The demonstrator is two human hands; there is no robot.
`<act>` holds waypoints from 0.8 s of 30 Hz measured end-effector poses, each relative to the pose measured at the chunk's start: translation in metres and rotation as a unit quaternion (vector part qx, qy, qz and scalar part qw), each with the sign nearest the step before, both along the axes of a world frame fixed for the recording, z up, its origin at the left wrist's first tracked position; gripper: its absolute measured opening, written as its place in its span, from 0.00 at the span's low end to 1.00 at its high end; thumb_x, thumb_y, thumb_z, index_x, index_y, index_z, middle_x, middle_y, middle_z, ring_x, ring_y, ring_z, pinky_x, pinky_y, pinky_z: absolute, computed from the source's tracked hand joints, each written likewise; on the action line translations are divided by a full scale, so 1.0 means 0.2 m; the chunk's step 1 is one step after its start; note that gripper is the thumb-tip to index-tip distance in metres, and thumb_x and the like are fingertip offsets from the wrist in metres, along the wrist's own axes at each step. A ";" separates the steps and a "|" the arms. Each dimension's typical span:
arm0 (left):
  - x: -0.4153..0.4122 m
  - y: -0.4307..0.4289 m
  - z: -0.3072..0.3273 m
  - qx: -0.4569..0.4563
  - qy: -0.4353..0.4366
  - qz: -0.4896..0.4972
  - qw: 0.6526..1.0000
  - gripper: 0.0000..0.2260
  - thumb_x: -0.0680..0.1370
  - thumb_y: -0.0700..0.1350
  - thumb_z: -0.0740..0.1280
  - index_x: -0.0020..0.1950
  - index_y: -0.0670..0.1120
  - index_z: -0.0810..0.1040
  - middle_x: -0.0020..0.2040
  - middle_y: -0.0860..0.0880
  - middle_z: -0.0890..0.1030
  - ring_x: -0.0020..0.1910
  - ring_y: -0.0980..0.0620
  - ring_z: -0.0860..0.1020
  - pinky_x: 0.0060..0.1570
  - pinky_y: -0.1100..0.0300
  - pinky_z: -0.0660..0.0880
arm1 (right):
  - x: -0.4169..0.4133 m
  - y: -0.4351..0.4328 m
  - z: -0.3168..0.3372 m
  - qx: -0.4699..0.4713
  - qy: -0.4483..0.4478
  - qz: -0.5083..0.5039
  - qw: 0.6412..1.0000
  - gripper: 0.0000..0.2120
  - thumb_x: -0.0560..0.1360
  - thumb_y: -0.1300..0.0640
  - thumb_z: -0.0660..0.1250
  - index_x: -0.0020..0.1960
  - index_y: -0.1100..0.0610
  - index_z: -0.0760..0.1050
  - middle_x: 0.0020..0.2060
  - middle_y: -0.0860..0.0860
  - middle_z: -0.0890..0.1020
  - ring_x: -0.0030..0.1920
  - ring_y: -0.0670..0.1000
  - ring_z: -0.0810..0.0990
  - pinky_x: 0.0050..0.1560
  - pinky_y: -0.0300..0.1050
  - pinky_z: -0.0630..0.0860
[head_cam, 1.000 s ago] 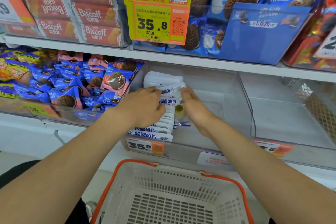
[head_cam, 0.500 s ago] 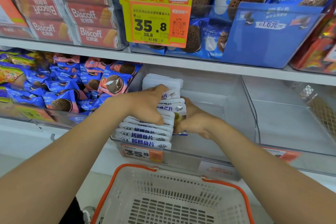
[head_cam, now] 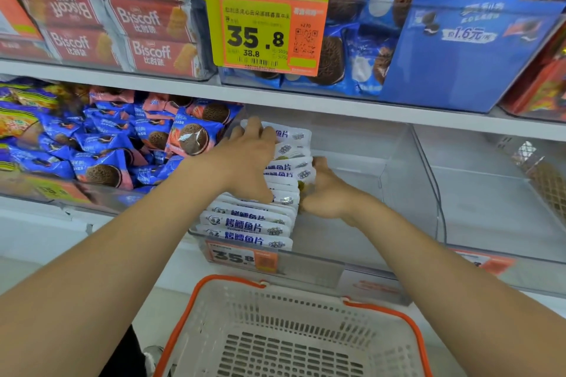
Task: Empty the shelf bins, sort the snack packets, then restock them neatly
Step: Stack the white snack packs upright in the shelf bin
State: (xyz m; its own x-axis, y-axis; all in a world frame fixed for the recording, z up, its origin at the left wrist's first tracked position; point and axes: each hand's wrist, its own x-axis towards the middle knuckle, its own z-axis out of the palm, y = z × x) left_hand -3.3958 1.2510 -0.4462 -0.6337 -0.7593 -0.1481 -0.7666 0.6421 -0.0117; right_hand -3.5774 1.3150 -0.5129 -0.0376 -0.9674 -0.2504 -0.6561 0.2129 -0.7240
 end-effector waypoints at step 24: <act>-0.02 0.00 -0.11 -0.075 0.111 -0.043 0.990 0.30 0.84 0.51 0.57 0.85 0.45 0.53 0.83 0.42 0.55 0.81 0.40 0.54 0.78 0.41 0.58 | 0.10 -0.03 -0.03 -0.054 -0.321 -0.304 0.895 0.16 0.84 0.51 0.53 0.62 0.56 0.75 0.44 0.50 0.78 0.42 0.49 0.75 0.42 0.42 0.70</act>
